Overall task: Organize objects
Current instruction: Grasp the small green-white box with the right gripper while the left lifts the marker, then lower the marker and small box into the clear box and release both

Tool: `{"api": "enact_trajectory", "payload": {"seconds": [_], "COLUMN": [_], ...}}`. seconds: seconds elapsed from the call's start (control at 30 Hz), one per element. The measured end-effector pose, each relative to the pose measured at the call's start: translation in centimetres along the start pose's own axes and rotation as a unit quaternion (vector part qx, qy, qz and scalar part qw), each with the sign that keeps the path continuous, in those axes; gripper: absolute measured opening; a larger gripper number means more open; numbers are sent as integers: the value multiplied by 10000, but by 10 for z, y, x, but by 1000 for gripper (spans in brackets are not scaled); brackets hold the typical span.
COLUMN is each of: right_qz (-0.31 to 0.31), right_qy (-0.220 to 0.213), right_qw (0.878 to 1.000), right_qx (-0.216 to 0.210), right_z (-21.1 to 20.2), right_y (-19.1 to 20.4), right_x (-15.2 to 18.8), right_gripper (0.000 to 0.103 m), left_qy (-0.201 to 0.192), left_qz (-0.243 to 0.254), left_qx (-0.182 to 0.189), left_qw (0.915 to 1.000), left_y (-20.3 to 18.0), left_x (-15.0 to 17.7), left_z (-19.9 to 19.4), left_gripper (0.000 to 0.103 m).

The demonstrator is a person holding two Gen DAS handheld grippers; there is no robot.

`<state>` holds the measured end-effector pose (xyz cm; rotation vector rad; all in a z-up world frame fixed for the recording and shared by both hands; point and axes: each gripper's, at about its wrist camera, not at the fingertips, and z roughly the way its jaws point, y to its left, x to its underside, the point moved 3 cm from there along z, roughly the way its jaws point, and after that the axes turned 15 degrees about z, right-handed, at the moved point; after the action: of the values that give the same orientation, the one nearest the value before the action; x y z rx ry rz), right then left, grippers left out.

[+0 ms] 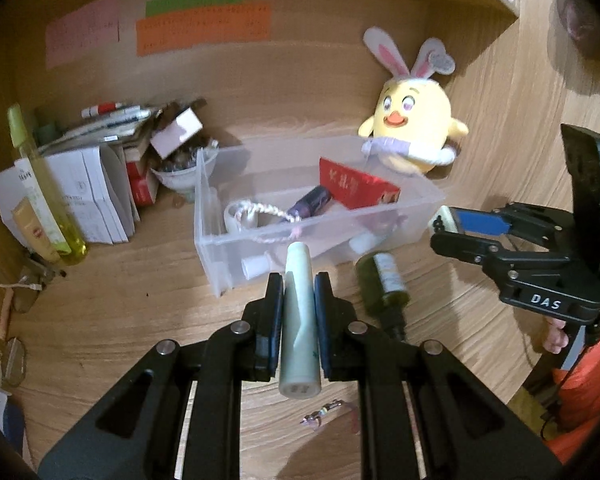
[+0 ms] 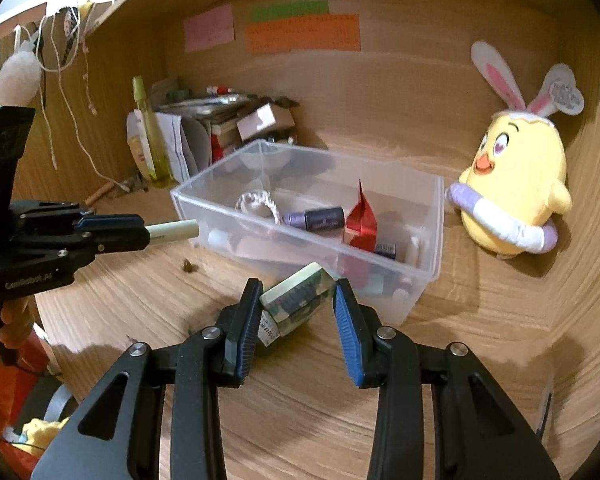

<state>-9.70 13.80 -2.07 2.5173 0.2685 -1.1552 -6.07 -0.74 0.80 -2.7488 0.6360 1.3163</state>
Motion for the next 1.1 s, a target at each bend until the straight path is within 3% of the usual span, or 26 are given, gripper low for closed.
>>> {"api": "enact_trajectory", "payload": {"seconds": [0.57,1.1], "right_qz": [-11,-53], "right_qy": [-498,-594], "right_qw": [9987,9980], "right_qx": [-145,195], "right_z": [-14,9], "right_y": [10,-6], "right_x": [-35,-73], "right_gripper": [33,33], "left_qy": [-754,-614], "left_qz": [-119,-241], "left_qx": [-32,-201], "left_qw": [9971,9976], "left_y": [6,21], "left_x": [-37,-61], "left_z": [-32,9], "left_gripper": [15,15]}}
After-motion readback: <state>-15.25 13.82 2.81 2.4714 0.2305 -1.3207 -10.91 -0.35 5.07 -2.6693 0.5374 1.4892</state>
